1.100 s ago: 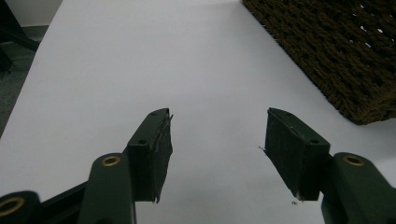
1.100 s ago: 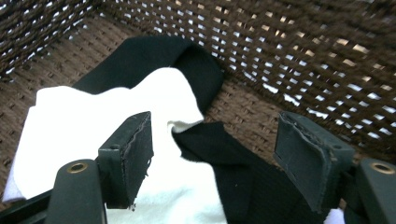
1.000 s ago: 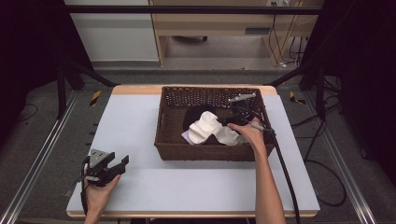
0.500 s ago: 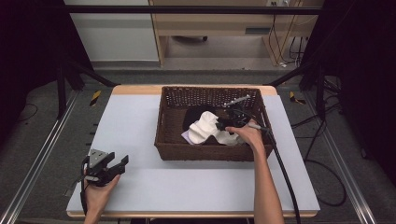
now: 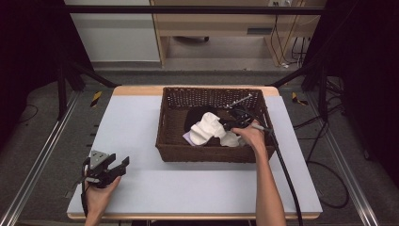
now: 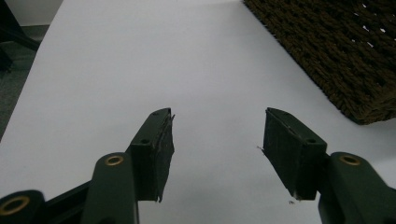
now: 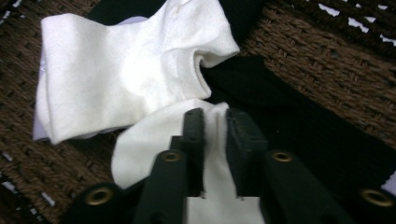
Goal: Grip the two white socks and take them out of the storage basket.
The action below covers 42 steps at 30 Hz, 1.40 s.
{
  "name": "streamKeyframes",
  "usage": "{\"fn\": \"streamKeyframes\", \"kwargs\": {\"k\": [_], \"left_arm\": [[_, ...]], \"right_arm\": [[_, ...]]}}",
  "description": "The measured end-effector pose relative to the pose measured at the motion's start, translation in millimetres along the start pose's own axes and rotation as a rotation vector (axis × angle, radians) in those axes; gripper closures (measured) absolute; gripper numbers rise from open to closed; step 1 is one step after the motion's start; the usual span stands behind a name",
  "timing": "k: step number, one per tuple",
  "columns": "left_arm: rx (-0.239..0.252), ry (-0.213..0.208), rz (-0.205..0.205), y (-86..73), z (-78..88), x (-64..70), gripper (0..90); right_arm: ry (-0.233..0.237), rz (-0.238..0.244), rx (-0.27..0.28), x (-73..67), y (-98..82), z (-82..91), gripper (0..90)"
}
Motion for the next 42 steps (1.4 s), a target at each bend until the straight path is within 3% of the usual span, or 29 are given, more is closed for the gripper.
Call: {"fn": "streamKeyframes", "kwargs": {"k": [4, 9, 10, 11, 14, 15, 20, 30, 40, 42], "left_arm": [[0.005, 0.001, 0.003, 0.5, 0.6, 0.0, 41.4], [0.005, 0.003, 0.001, 0.5, 1.3, -0.6, 41.7], [0.004, 0.003, 0.002, 0.5, 1.3, -0.5, 41.8], [0.004, 0.003, 0.002, 0.5, 1.3, -0.5, 41.9], [0.004, 0.002, 0.002, 0.5, 0.6, 0.0, 42.2], [0.004, 0.002, 0.002, 0.5, 0.6, 0.0, 42.3], [0.007, 0.001, -0.001, 0.6, 1.6, 1.6, 42.5], [0.006, -0.001, -0.002, 1.3, 0.5, 3.8, 42.6], [0.006, 0.000, -0.005, 0.6, 1.6, 3.4, 42.7], [0.006, 0.002, -0.003, 0.7, 1.3, 3.0, 42.8]], "right_arm": [[0.020, -0.016, 0.015, 0.8, 1.1, 4.2, 83.8], [0.019, -0.022, 0.080, 2.0, 5.8, 13.2, 84.1], [0.019, -0.020, 0.123, 1.5, 9.3, 18.7, 84.1], [0.019, -0.020, 0.123, 1.5, 9.3, 18.7, 84.1], [0.016, -0.007, 0.202, -1.1, 15.0, 27.8, 84.5], [0.016, -0.007, 0.202, -1.1, 15.0, 27.8, 84.5], [0.011, 0.005, 0.306, -6.0, 21.5, 43.0, 84.8], [0.015, 0.015, 0.511, -18.2, 31.3, 88.8, 84.9], [0.012, 0.051, 0.615, -31.2, 29.0, 119.9, 85.0], [0.015, 0.065, 0.656, -36.1, 28.1, 131.6, 85.0]]}}
Point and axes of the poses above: each handheld gripper's, and its own axes: z roughly backward along the jaws, y roughly out of its top, x roughly to its right, the point moved 6 cm from there along -z, roughly forward along the jaws
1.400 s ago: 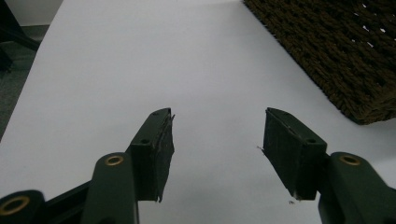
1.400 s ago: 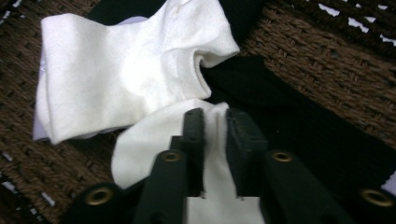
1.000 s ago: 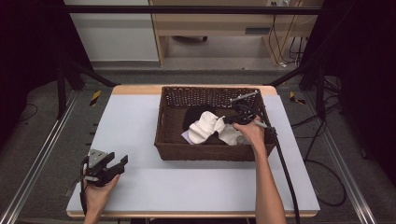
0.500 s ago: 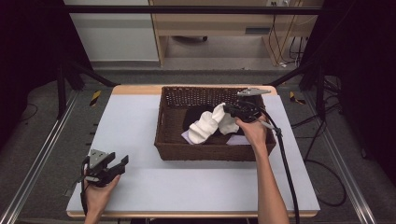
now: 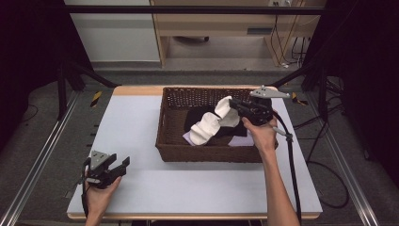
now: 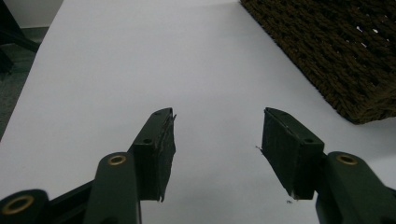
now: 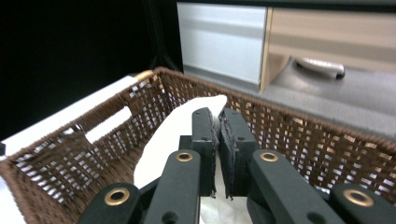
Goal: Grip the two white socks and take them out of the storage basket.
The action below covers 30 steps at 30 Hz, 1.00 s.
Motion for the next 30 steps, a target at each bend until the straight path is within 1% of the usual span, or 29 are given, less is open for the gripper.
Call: {"fn": "streamKeyframes", "kwargs": {"k": [1, 2, 5, 9, 10, 11, 12, 13, 14, 15, 16, 18, 20, 21, 22, 23, 25, 26, 27, 30], "left_arm": [[0.000, 0.000, 0.000, 0.0, 0.0, 0.0, 42.8], [0.001, -0.001, -0.002, 0.1, 0.1, 0.7, 42.9], [-0.001, -0.002, -0.006, 0.2, 0.2, 1.3, 42.9], [-0.004, -0.003, -0.006, 0.2, -0.5, 1.0, 42.9], [-0.004, -0.003, -0.006, 0.2, -0.5, 1.0, 42.9], [-0.004, -0.002, -0.007, 0.2, -0.6, 0.8, 42.9], [-0.004, -0.002, -0.007, 0.2, -0.6, 0.8, 42.9], [-0.004, -0.002, -0.006, 0.2, -0.5, 0.7, 42.9], [-0.003, -0.001, -0.004, 0.2, -0.5, 0.3, 42.9], [-0.003, -0.001, -0.004, 0.2, -0.5, 0.3, 43.0], [-0.004, 0.000, -0.004, 0.1, -0.5, 0.1, 43.0], [-0.004, 0.001, -0.003, 0.0, -0.5, 0.1, 43.1], [-0.004, 0.000, -0.004, 0.2, -0.3, 0.6, 43.2], [-0.004, 0.000, -0.004, 0.2, -0.3, 0.6, 43.1], [-0.004, -0.001, -0.005, 0.3, -0.1, 0.8, 43.1], [-0.002, -0.001, -0.006, 0.5, 0.2, 1.1, 43.2], [-0.001, 0.000, -0.005, 0.6, 0.2, 1.0, 43.2], [-0.001, 0.000, -0.005, 0.6, 0.2, 1.0, 43.2], [-0.001, 0.000, -0.005, 0.5, 0.3, 0.9, 43.2], [0.001, 0.002, -0.005, 0.7, 0.4, 0.5, 43.2]], "right_arm": [[0.000, 0.000, 0.000, 0.0, 0.0, 0.0, 85.0], [-0.003, 0.000, 0.024, -1.8, 4.7, 7.5, 84.9], [-0.005, 0.000, 0.042, -3.1, 9.5, 17.6, 84.9], [0.008, 0.000, 0.076, -7.7, 16.4, 34.0, 84.9], [0.008, 0.000, 0.076, -7.7, 16.4, 34.0, 84.9], [0.014, 0.004, 0.090, -11.4, 19.0, 42.2, 84.8], [0.014, 0.004, 0.090, -11.4, 19.0, 42.2, 84.8], [0.024, 0.009, 0.109, -15.8, 21.7, 50.7, 84.9], [0.032, 0.010, 0.120, -18.3, 23.3, 55.2, 84.9], [0.032, 0.010, 0.120, -18.3, 23.3, 55.2, 84.9], [0.039, 0.013, 0.130, -20.7, 24.9, 59.3, 84.9], [0.052, 0.034, 0.146, -29.8, 29.9, 71.7, 84.9], [0.064, 0.040, 0.154, -35.7, 31.5, 77.6, 84.8], [0.064, 0.040, 0.154, -35.7, 31.5, 77.6, 84.8], [0.073, 0.045, 0.154, -39.5, 31.3, 80.5, 84.8], [0.085, 0.060, 0.149, -47.5, 28.3, 85.3, 84.8], [0.093, 0.074, 0.149, -53.5, 25.4, 89.1, 84.8], [0.093, 0.074, 0.149, -53.5, 25.4, 89.1, 84.8], [0.113, 0.073, 0.149, -60.1, 22.3, 94.2, 84.8], [0.123, 0.078, 0.149, -68.0, 17.6, 101.6, 84.8]]}}
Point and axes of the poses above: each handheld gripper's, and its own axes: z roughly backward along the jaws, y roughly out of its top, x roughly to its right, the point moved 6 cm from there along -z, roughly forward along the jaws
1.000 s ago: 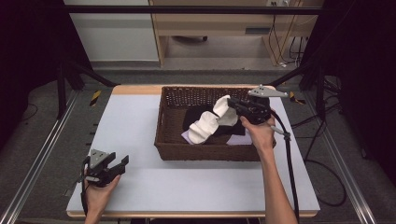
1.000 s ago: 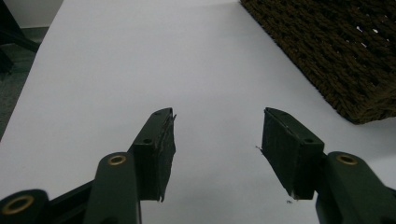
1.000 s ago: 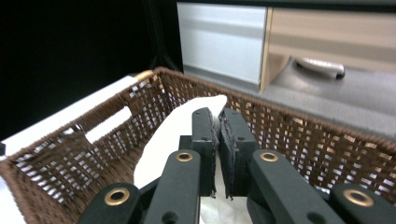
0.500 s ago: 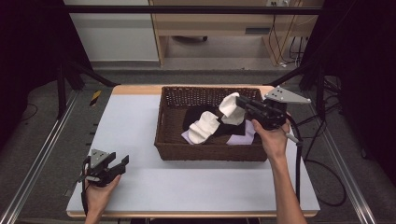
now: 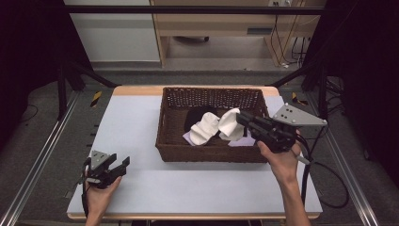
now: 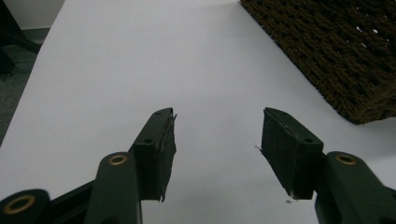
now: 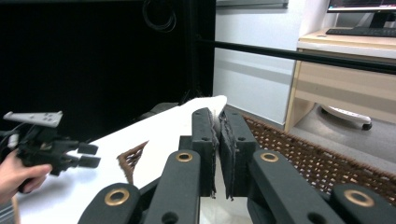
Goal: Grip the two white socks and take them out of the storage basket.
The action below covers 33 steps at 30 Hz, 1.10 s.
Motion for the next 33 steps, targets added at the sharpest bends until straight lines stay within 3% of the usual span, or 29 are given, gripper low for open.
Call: {"fn": "streamKeyframes", "kwargs": {"k": [7, 13, 15, 19, 20, 22, 24, 33], "left_arm": [[0.001, 0.005, -0.006, 0.2, 0.8, 0.0, 43.2], [0.017, 0.017, -0.024, 1.7, 2.9, 0.4, 43.6], [0.032, 0.034, -0.049, 2.8, 4.0, 0.6, 44.9], [0.043, 0.051, -0.055, 4.2, 6.1, 0.5, 47.1], [0.050, 0.072, -0.060, 4.8, 7.1, -0.5, 47.1], [0.050, 0.062, -0.049, 4.9, 7.4, -0.3, 49.5], [0.049, 0.077, -0.051, 4.3, 7.9, -1.0, 50.4], [0.054, 0.071, -0.029, 3.1, 8.2, -1.9, 47.8]], "right_arm": [[0.018, -0.002, -0.010, -12.5, -9.7, 10.0, 84.8], [0.031, -0.025, -0.036, -21.1, -28.6, 17.5, 84.6], [0.035, -0.027, -0.049, -23.7, -35.1, 19.2, 84.7], [0.042, -0.043, -0.062, -26.5, -44.5, 21.4, 84.6], [0.045, -0.048, -0.066, -27.0, -47.3, 22.1, 84.6], [0.046, -0.056, -0.082, -27.5, -55.3, 23.2, 84.6], [0.049, -0.067, -0.096, -27.9, -62.9, 23.9, 84.6], [0.031, -0.101, -0.158, -23.5, -98.2, 24.8, 84.6]]}}
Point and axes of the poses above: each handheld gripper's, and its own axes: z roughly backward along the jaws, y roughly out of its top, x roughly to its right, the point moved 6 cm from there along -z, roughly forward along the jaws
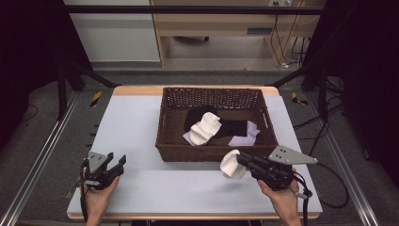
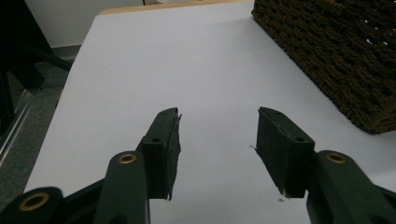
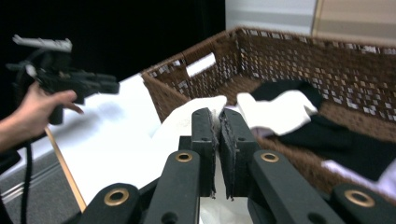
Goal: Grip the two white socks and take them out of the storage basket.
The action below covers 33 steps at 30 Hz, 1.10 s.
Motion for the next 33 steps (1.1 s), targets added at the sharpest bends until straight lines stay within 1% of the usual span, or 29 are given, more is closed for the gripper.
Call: {"fn": "streamKeyframes", "kwargs": {"k": [4, 6, 10, 12, 15, 18, 24, 26, 30, 33], "left_arm": [[0.007, -0.006, 0.001, 0.6, 0.9, 1.9, 45.6], [0.001, -0.005, 0.006, -0.4, 0.8, 2.2, 43.4], [0.001, -0.006, 0.014, -1.7, 0.5, 3.0, 43.1], [-0.002, -0.015, 0.017, -1.9, 1.1, 3.7, 42.6], [-0.015, -0.035, 0.038, -3.6, 0.3, 5.3, 40.6], [-0.023, -0.033, 0.039, -4.1, 0.1, 5.8, 39.2], [-0.023, -0.034, 0.053, -4.2, 0.8, 4.1, 38.2], [-0.024, -0.037, 0.056, -4.2, 1.0, 4.0, 38.0], [-0.024, -0.042, 0.058, -4.0, 1.7, 4.3, 37.6], [-0.024, -0.047, 0.062, -3.7, 2.0, 4.7, 37.2]], "right_arm": [[-0.024, -0.009, -0.042, 6.1, -15.3, -3.9, 84.5], [-0.025, -0.018, -0.061, 8.0, -22.7, -5.6, 84.5], [-0.028, -0.032, -0.104, 11.1, -37.3, -9.5, 84.4], [-0.030, -0.035, -0.117, 11.8, -42.0, -10.2, 84.4], [-0.035, -0.039, -0.138, 13.4, -49.7, -12.2, 84.1], [-0.049, -0.041, -0.170, 17.3, -59.8, -16.9, 83.9], [-0.060, -0.050, -0.221, 27.8, -80.5, -29.2, 83.6], [-0.073, -0.052, -0.242, 30.5, -87.3, -32.8, 83.3], [-0.086, -0.058, -0.276, 35.5, -99.2, -38.7, 81.1], [-0.089, -0.065, -0.292, 37.6, -104.1, -40.8, 76.0]]}}
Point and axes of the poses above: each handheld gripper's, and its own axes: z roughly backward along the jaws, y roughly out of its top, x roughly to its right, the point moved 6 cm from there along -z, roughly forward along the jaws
